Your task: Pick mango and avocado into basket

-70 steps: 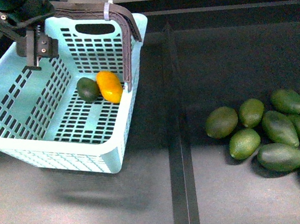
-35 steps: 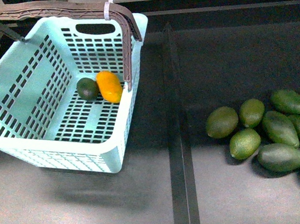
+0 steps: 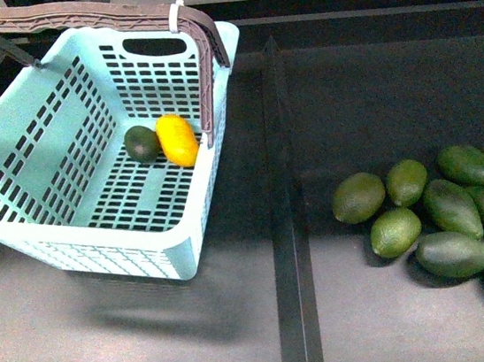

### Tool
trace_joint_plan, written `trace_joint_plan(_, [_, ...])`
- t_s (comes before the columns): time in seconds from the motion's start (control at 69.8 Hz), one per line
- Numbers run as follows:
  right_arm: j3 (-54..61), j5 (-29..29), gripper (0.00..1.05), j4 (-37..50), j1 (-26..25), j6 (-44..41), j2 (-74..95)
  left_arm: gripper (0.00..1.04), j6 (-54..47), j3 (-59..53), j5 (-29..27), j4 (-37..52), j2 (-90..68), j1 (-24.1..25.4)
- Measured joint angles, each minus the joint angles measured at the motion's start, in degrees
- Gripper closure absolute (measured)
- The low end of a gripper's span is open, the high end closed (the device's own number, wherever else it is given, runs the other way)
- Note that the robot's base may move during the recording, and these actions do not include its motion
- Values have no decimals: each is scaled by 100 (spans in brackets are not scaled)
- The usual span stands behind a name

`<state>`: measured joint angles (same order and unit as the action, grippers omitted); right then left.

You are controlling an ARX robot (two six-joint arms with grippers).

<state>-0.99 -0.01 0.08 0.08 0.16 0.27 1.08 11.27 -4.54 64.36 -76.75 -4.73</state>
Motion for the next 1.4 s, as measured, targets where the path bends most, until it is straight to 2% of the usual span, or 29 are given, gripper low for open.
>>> trace_joint_plan(0.086, [0, 2, 9, 0, 0, 0, 0, 103, -4, -260, 94, -225, 525, 87])
trace_joint_plan(0.129, [0, 2, 9, 0, 0, 0, 0, 103, -22, -382, 409, -380, 809, 299])
trace_joint_plan(0.201, [0, 2, 9, 0, 0, 0, 0, 103, -24, -555, 417, -678, 1268, 444])
trace_joint_plan(0.773, [0, 2, 9, 0, 0, 0, 0, 103, -44, -1040, 452, -3539, 4732, 450])
trace_joint_plan(1.375, [0, 2, 9, 0, 0, 0, 0, 103, -44, -1043, 452, -5414, 6655, 450])
trace_joint_plan(1.404, [0, 0, 9, 0, 0, 0, 0, 103, -44, -1040, 450, -5733, 6891, 450])
